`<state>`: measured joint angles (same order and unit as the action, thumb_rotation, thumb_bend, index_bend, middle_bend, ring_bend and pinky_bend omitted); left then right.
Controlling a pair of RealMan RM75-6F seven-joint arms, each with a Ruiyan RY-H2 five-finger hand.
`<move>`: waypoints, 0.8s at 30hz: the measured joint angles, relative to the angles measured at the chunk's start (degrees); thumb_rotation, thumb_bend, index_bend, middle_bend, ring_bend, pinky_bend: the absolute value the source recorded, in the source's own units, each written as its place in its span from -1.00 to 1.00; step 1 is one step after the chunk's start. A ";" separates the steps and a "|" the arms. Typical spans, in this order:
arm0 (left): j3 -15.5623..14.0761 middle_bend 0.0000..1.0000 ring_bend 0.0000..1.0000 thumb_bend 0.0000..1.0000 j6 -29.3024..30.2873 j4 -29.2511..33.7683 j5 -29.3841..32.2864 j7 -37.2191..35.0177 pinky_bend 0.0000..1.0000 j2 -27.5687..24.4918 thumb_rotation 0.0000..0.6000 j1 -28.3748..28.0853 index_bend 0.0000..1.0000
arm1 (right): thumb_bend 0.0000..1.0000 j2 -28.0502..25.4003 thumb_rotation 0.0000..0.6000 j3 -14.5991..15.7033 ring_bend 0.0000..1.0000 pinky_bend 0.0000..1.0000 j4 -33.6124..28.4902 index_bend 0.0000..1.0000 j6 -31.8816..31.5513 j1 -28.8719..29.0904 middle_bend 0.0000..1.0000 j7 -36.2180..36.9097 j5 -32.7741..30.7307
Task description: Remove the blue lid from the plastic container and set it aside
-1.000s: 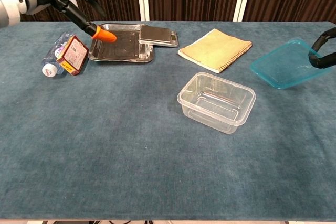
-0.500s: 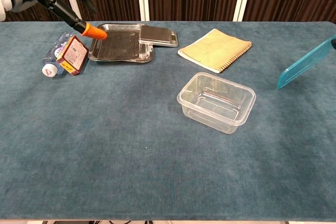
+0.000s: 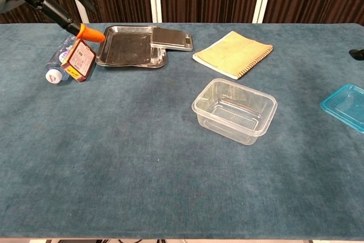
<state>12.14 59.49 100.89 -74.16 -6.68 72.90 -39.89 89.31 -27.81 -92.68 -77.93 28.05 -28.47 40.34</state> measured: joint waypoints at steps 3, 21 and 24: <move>-0.43 -0.87 -0.97 -1.00 0.49 0.27 -0.66 0.24 -0.51 -0.84 1.00 0.56 -0.96 | -0.17 -0.61 1.00 0.91 -1.00 -1.00 -1.06 -1.00 0.01 -0.18 -1.00 0.52 1.48; -13.07 -1.00 -1.00 -1.00 18.79 5.58 -9.94 11.77 -0.83 -11.26 1.00 17.93 -1.00 | -0.54 -24.68 1.00 18.13 -1.00 -1.00 -16.35 -1.00 0.09 -15.44 -1.00 14.54 26.25; -15.92 -1.00 -1.00 -1.00 20.71 5.66 -11.49 12.58 -0.85 -12.98 1.00 21.37 -1.00 | -0.55 -26.96 1.00 22.14 -1.00 -1.00 -15.90 -1.00 -1.32 -18.81 -1.00 17.39 31.40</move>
<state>-3.78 80.20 106.56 -85.65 5.90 59.92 -18.53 62.35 -5.67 -108.57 -79.25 9.23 -11.08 71.74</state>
